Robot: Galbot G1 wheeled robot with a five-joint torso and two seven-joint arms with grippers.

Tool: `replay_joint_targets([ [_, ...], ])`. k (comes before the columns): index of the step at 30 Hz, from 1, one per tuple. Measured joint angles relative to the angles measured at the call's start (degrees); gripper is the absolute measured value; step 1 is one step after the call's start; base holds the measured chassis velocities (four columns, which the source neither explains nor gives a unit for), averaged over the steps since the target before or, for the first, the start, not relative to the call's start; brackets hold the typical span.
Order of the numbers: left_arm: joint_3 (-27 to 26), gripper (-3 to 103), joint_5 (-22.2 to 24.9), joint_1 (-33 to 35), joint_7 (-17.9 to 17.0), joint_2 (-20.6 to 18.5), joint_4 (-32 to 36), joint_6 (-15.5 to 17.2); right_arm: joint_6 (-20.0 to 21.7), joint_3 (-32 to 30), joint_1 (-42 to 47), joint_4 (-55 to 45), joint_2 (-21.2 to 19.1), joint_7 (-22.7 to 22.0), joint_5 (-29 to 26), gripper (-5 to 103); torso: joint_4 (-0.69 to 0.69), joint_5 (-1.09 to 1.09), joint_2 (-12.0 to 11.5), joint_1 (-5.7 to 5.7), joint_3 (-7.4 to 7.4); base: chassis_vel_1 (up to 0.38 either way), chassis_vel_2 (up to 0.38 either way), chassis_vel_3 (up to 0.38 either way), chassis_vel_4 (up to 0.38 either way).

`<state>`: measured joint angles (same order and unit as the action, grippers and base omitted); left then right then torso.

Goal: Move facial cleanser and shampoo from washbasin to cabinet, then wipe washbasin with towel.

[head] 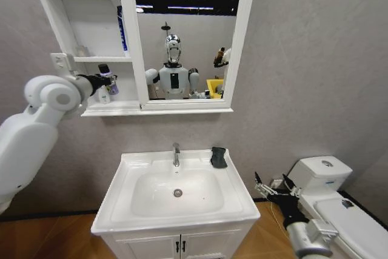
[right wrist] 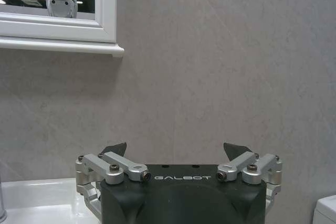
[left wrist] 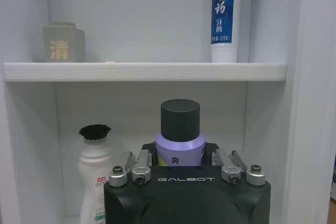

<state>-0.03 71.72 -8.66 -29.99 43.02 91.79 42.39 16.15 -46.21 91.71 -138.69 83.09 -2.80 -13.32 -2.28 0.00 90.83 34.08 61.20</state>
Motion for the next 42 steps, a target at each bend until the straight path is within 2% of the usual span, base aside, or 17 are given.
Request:
replay_joint_targets([
  [6,2.7,43,-2.7,-2.5,3.0,4.7,-7.5,0.0,-1.3,-0.6,1.0,0.1,0.7,-0.1,-0.1,100,-0.02,0.01,0.0,0.00,0.00,0.000,0.000,0.000,0.000],
  [17,3.0,42,-9.3,-1.5,6.1,6.1,-11.5,-0.1,-1.5,-1.3,0.4,1.0,0.2,-0.3,-0.9,100,0.01,0.00,0.0,-0.02,-0.01,0.000,0.000,0.000,0.000],
  [19,3.0,53,-10.4,-1.3,6.2,6.2,-11.9,-0.1,-1.4,-1.2,0.1,1.1,0.2,-0.3,-0.9,100,0.00,0.00,0.0,-0.01,-0.01,0.000,0.000,0.000,0.000],
  [20,3.0,53,-10.4,-1.3,6.2,6.2,-11.9,-0.1,-1.4,-1.2,0.1,1.1,0.2,-0.3,-0.9,100,0.00,0.00,0.0,-0.01,-0.01,0.000,0.000,0.000,0.000],
  [23,2.7,68,-10.8,-0.9,6.3,6.3,-12.1,-0.2,-1.3,-1.1,-0.1,1.3,0.1,-0.3,-0.9,100,-0.01,0.00,0.0,-0.01,-0.01,0.000,0.000,0.000,0.000],
  [25,2.6,68,-10.8,-0.8,6.3,6.3,-12.1,-0.2,-1.3,-1.2,-0.1,1.3,0.1,-0.3,-0.9,100,-0.01,0.00,0.0,-0.01,-0.01,0.000,0.000,0.000,0.000],
  [27,1.9,80,-10.8,-0.5,6.3,6.3,-11.6,-0.3,-1.4,-1.3,0.0,1.4,0.1,-0.3,-0.9,100,-0.01,0.00,0.0,-0.01,-0.01,0.000,0.000,0.000,0.000],
  [28,1.9,80,-10.8,-0.5,6.3,6.3,-11.6,-0.3,-1.4,-1.3,0.0,1.4,0.1,-0.3,-0.9,100,-0.01,0.00,0.0,-0.01,-0.01,0.000,0.000,0.000,0.000],
  [31,-0.2,96,-10.4,2.0,4.5,4.8,-7.9,-0.6,-1.5,-1.3,0.4,1.3,0.3,-0.4,-0.9,100,-0.02,0.02,0.0,-0.01,-0.01,0.000,0.000,0.000,0.000],
  [34,-2.1,99,-9.8,5.1,2.6,3.8,-4.3,-0.8,-1.5,-1.3,0.4,1.3,0.4,-0.4,-0.8,100,0.00,0.01,0.0,-0.01,-0.02,0.000,0.000,0.000,0.000],
  [36,-5.4,100,-9.5,11.6,-0.2,2.5,2.2,-2.1,-1.4,-1.1,0.3,0.8,0.6,-0.5,-0.7,100,-0.01,0.00,0.0,-0.01,-0.01,0.000,0.000,0.000,0.000],
  [37,-5.4,100,-9.5,11.6,-0.2,2.5,2.2,-2.1,-1.4,-1.1,0.3,0.8,0.6,-0.5,-0.7,100,-0.01,0.00,0.0,-0.01,-0.01,0.000,0.000,0.000,0.000],
  [39,-9.5,100,-12.2,19.8,-1.1,1.4,9.3,-5.9,-0.8,-0.9,0.2,-0.3,0.6,-0.9,-1.2,100,0.00,0.00,0.0,-0.01,-0.01,0.000,0.000,0.000,0.000],
  [40,-9.5,100,-12.2,19.8,-1.1,1.4,9.3,-5.9,-0.8,-0.9,0.2,-0.3,0.6,-0.9,-1.2,100,0.00,0.00,0.0,-0.01,-0.01,0.000,0.000,0.000,0.000],
  [41,-13.5,100,-15.3,25.9,-1.5,1.3,14.5,-8.8,-0.4,-0.9,0.1,-0.9,0.5,-1.2,-1.5,100,-0.03,-0.01,0.0,-0.01,-0.02,0.000,0.000,0.000,0.000],
  [42,-17.1,100,-17.4,31.2,-1.5,1.6,18.3,-10.4,-0.2,-0.8,0.0,-1.1,0.5,-1.3,-1.6,100,-0.03,0.04,0.0,-0.01,-0.02,0.000,0.000,0.000,0.000],
])
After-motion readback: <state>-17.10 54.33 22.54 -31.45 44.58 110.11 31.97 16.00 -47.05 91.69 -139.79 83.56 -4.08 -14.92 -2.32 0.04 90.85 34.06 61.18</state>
